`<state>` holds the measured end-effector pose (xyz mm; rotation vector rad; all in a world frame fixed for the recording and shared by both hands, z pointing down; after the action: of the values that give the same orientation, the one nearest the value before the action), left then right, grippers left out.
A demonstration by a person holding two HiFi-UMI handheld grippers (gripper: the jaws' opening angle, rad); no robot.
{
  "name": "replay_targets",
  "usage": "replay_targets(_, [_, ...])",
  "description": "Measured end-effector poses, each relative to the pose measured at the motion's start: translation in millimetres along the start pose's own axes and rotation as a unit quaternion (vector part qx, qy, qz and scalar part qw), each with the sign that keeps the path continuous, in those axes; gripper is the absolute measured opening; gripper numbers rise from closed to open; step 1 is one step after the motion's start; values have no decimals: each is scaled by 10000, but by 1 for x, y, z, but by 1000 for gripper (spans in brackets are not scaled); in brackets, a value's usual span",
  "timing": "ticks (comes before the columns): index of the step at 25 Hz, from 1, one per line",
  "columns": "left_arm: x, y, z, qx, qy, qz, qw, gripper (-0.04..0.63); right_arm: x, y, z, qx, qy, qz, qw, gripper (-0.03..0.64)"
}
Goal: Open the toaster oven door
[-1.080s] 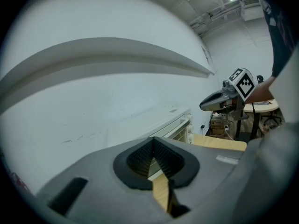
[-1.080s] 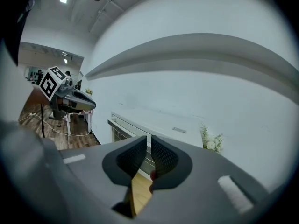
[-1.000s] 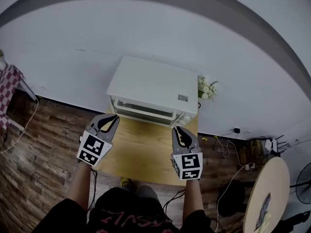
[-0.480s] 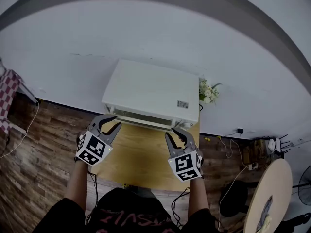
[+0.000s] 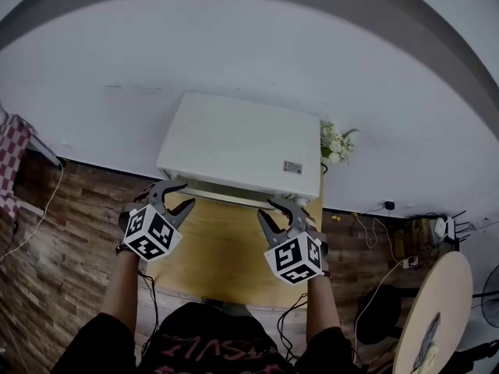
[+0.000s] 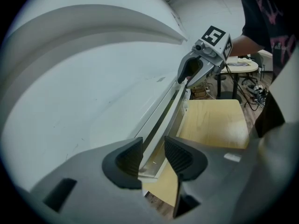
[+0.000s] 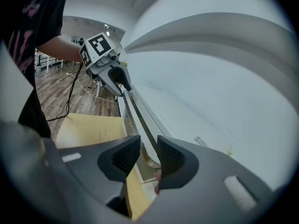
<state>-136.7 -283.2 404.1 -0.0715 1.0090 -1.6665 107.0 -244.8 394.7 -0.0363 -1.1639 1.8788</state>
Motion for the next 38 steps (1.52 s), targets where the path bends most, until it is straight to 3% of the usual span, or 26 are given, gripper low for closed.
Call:
replay_targets(10, [1, -2, 19, 249, -239, 271, 9990, 164, -1, -3, 18, 291, 242, -359, 9986, 138])
replay_targets(30, [-7, -4, 17, 332, -284, 308, 9986, 150, 8, -6, 15, 303, 263, -283, 9988, 140])
replay_targets(38, [-14, -7, 12, 350, -345, 551, 9973, 141, 17, -8, 10, 285, 183, -197, 9992, 140])
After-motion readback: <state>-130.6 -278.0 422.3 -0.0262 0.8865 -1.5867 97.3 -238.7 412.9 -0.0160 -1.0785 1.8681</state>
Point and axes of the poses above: the fingertips, and each gripper's own axes: z forward along the fingers, x to its left, y out of its top, the point moved 9 cm from there along -z, backward along the fingers, and after that the axes turned 3 degrees about z, right-handed, at the moved point
